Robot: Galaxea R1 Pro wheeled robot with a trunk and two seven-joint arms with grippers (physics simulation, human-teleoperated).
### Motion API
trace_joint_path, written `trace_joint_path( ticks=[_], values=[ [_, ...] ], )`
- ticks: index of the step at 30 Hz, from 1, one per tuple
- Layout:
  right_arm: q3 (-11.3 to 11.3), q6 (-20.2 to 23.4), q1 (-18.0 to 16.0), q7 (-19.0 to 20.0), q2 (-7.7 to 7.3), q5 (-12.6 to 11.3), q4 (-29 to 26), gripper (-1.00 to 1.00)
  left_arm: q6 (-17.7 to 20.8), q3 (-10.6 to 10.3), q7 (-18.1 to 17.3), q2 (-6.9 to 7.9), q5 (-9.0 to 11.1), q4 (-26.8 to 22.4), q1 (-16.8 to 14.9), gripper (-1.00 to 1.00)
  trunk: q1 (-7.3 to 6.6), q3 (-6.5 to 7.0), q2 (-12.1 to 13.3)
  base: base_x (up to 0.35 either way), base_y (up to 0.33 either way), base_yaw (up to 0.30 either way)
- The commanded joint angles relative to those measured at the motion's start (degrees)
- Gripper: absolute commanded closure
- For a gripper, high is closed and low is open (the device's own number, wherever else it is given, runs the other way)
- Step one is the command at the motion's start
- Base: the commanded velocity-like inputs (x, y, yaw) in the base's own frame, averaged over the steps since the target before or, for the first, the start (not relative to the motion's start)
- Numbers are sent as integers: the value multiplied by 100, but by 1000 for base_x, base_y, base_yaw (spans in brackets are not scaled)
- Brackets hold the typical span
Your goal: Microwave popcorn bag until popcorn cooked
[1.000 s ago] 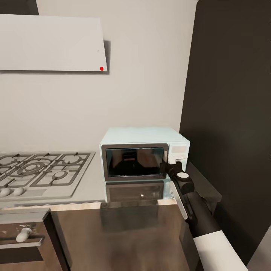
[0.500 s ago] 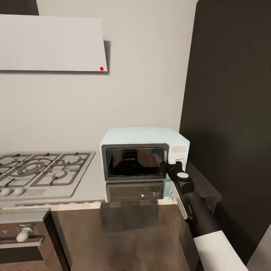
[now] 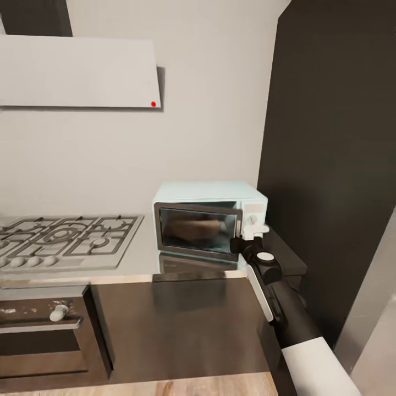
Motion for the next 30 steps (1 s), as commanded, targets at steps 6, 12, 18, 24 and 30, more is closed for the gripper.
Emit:
trace_joint_path(
  ticks=[6,12,18,24,30],
  values=[
    [-101,59,-4,-16,-3,118,-6,100,-8,9,3,-1,34,-5,1,-100,-3,-6,-4,-237,0,0],
    [-101,63,-4,-16,-11,121,-4,100,-8,9,8,-1,34,-5,1,-100,-3,-6,-4,-43,0,0],
    [-95,61,-4,-8,-12,118,-12,100,-8,9,8,-1,34,-5,1,-100,-3,-6,-4,0,0,0],
    [-92,76,-4,4,-13,118,-15,-100,-8,9,5,-1,34,-5,1,-100,-3,-6,-4,0,0,0],
    [-92,115,-4,11,-16,118,-28,-100,-8,9,5,-1,34,-5,1,-100,-3,-6,-4,0,0,0]
  ],
)
